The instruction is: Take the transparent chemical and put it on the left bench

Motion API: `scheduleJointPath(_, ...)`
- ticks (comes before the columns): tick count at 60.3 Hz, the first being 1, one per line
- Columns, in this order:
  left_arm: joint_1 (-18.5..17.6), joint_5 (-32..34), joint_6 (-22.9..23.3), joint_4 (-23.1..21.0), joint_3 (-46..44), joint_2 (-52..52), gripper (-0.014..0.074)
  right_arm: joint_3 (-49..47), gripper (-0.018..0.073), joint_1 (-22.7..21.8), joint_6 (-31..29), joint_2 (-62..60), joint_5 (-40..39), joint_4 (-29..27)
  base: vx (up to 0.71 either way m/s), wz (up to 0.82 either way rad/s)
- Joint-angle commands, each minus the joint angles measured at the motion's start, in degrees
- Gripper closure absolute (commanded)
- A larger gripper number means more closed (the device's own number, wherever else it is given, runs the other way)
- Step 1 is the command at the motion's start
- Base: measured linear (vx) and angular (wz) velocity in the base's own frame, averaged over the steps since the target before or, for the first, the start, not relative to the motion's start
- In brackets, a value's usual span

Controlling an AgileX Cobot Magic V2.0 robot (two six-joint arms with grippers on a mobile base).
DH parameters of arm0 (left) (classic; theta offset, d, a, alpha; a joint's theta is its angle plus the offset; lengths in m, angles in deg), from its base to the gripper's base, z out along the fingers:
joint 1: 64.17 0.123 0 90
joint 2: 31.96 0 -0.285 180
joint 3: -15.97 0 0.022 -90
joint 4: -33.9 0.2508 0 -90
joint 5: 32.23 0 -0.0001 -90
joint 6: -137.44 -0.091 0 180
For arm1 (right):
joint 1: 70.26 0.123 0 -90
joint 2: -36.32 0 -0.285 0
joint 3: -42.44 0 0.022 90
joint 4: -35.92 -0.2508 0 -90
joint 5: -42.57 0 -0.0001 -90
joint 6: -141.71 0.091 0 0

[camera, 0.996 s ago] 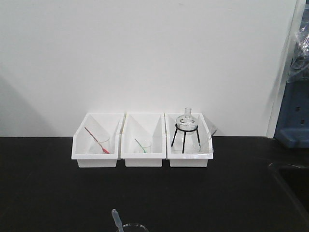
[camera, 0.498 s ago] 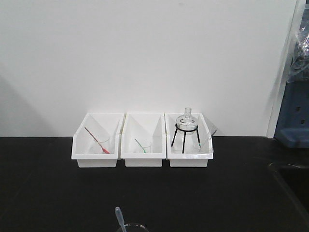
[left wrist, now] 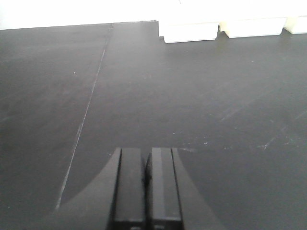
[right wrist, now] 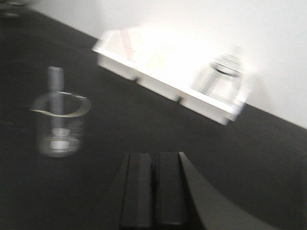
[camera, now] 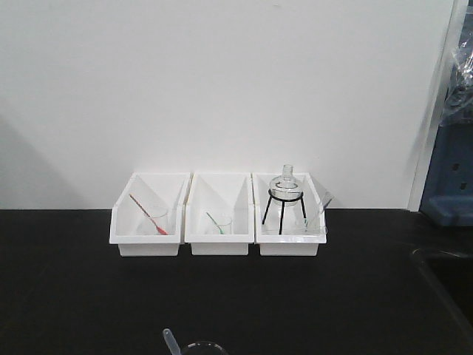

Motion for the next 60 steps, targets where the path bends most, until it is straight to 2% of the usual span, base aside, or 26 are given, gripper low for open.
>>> scheduleJointPath(1,-0.1,4.49,0.45,-0.04,0.93,1.1,0.06,1.9,0.0562,-10.1,-0.48,0.53,-9.41,-3.95,0.0,0.0)
scheduleJointPath(4,-0.1,4.49,0.45,-0.04,0.93,1.1,0.06,4.65,0.0562,-16.38,-0.48,0.25,-13.0,-6.34,0.0,0.0)
scheduleJointPath(9,-0.1,4.49,0.45,-0.04,0.93,1.1,0.06,10.22,0.0562,-23.56,-0.07,-0.93,-20.96,-9.11,0.0,0.0)
scheduleJointPath(16,-0.1,4.49,0.45,-0.04,0.93,1.1,0.06,18.35,0.0562,-28.36,0.85,-4.89,-27.88,-9.89,0.0,0.0)
scheduleJointPath(18,-0.1,4.49,0.45,-0.04,0.93,1.1,0.06,19.43,0.0562,-28.66,0.85,-6.15,-27.78,-9.84,0.0,0.0)
scheduleJointPath(23,-0.1,4.49,0.45,-0.04,0.93,1.1,0.06,18.96,0.0562,-28.76,-0.29,-9.4,-20.52,-8.67,0.0,0.0)
scheduleJointPath(32,-0.1,4.49,0.45,-0.04,0.93,1.1,0.06,19.11,0.0562,-28.76,-1.6,-16.01,-16.68,-8.13,0.0,0.0)
scheduleJointPath(60,-0.1,4.49,0.45,-0.04,0.93,1.1,0.06,19.11,0.0562,-28.73,-1.6,-15.68,-16.65,-9.13,0.0,0.0)
